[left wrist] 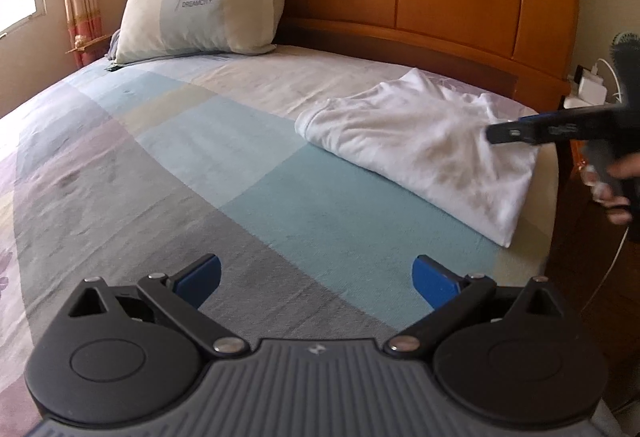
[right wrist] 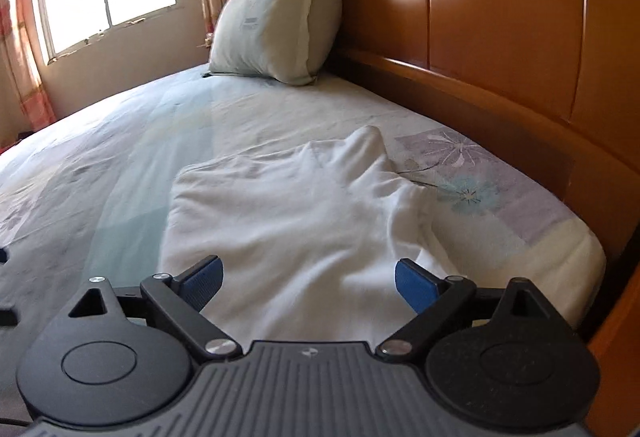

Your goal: Fold clothes

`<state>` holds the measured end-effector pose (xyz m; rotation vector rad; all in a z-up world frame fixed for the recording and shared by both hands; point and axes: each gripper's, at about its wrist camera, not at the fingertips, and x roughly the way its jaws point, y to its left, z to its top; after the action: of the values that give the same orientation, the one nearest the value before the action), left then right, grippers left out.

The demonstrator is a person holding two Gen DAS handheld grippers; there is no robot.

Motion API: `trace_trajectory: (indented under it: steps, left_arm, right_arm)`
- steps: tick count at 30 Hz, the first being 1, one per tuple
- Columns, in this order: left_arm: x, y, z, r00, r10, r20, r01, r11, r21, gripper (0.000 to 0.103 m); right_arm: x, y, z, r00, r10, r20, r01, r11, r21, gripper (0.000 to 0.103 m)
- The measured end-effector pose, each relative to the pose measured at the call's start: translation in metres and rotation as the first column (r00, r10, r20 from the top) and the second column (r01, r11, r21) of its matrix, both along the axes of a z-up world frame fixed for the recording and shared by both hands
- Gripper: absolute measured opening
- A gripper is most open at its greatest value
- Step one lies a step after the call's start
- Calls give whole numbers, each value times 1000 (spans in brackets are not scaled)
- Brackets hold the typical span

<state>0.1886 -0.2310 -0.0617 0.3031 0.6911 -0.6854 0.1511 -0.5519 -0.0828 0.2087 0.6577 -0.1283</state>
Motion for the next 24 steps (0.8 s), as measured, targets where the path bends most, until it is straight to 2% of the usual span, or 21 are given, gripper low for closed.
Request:
trace_trajectory:
  steps: [3, 4, 6, 7, 9, 13, 17, 22, 24]
  left_arm:
    - [-1, -1, -2, 1000, -1, 3, 1, 1000, 21, 102]
    - [-1, 0, -2, 1000, 4, 7, -4, 1000, 31, 102]
    - [1, 2, -4, 1000, 11, 8, -11, 999, 38, 102]
    - [3, 3, -4, 1000, 13, 3, -13, 999, 33, 102]
    - [5, 2, -5, 1000, 14, -2, -13, 1000, 26, 102]
    - [7, 0, -5, 1000, 5, -6, -5, 1000, 17, 102]
    - [4, 2, -3, 1000, -6, -7, 6, 1000, 17, 102]
    - [6, 6, -1, 1000, 2, -18, -2, 1000, 3, 102]
    - [6, 4, 0, 1000, 4, -25, -4, 1000, -8, 102]
  right_arm:
    - [3, -15, -5, 997, -71, -12, 71, 997, -8, 92]
    - [-3, -18, -4, 996, -91, -3, 91, 996, 1, 82]
    - [-12, -22, -1, 992, -122, 21, 122, 992, 14, 84]
    - [-10, -19, 4, 992, -115, 47, 115, 993, 8, 88]
    - [-8, -13, 14, 990, -101, 98, 102, 995, -5, 88]
    - [11, -1, 22, 989, -23, 143, 24, 1000, -5, 91]
    - [4, -19, 17, 988, -126, 93, 125, 992, 14, 91]
    - [-4, -41, 11, 967, -252, 27, 251, 967, 31, 93]
    - [-7, -38, 11, 971, -238, 17, 238, 971, 36, 97]
